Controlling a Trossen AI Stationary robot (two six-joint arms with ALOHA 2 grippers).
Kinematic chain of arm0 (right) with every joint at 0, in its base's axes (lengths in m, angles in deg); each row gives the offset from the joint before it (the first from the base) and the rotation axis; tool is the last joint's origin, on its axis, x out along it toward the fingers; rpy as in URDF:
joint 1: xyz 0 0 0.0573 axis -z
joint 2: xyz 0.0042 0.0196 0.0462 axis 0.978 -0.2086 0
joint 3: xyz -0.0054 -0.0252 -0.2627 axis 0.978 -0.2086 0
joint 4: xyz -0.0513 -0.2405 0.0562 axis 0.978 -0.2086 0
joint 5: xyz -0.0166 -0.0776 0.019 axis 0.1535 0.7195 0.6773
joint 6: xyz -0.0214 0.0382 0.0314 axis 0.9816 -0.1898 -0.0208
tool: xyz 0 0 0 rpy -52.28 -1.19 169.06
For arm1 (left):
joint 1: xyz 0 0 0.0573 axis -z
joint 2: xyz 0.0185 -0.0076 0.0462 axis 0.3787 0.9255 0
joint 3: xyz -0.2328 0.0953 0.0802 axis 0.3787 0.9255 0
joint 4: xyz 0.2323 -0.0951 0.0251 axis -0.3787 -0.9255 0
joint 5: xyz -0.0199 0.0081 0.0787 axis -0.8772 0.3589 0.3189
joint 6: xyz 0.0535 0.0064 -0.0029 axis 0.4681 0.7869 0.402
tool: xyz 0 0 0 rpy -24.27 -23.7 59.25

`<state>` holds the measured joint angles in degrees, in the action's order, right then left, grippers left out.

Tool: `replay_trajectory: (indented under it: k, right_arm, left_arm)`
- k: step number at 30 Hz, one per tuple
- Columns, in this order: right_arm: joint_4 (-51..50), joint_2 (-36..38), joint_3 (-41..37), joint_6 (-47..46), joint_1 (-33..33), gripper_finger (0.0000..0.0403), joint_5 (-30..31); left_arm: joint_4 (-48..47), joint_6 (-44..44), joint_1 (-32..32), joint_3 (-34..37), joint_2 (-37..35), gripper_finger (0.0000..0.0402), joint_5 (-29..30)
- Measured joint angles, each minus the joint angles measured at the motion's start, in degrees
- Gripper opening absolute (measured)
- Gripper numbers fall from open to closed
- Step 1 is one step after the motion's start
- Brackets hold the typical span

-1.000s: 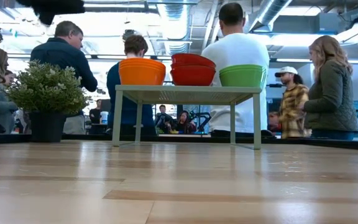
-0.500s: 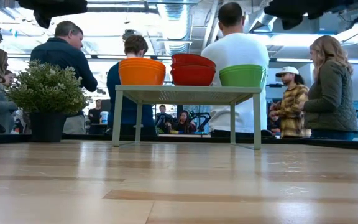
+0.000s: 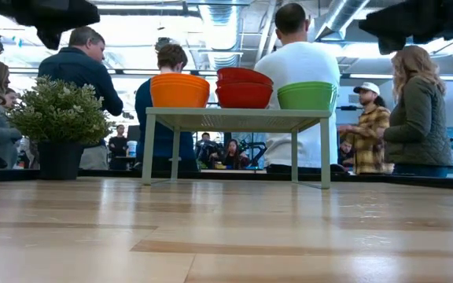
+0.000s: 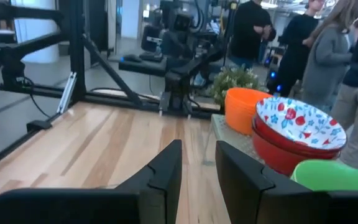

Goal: Pick & Place Mini bowls
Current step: Return to Home Position

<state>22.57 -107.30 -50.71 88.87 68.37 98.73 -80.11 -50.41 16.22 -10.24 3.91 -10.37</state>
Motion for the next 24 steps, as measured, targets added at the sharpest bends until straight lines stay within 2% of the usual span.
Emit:
replay_trajectory:
  k: [3,7,9,16,21,24]
  right_arm:
    - [1.97,3.08,-3.24,0.02,0.00,0.0093,0.00]
    - [3.93,6.44,-6.21,0.43,0.94,0.0093,0.04]
    - [3.89,7.54,-7.53,0.43,1.98,0.0093,0.04]
    - [3.96,10.66,-11.55,-0.39,5.28,0.0093,-0.10]
    - [2.86,14.16,-13.42,-0.49,6.82,0.0093,-0.23]
    - [1.67,16.21,-13.42,-0.93,7.19,0.0093,-1.81]
  left_arm:
    - [5.56,1.41,-0.16,3.59,-1.54,0.0085,-1.53]
    - [12.42,6.90,-2.60,7.75,-2.05,0.0085,-15.35]
    - [15.30,8.69,-4.76,9.10,-2.04,0.0085,-19.78]
    - [16.79,10.83,-14.14,10.72,-4.75,0.0085,-20.77]
    - [16.65,11.77,-17.42,12.70,-10.13,0.0085,-28.21]
    - [16.50,11.79,-17.73,15.53,-13.74,0.0085,-29.67]
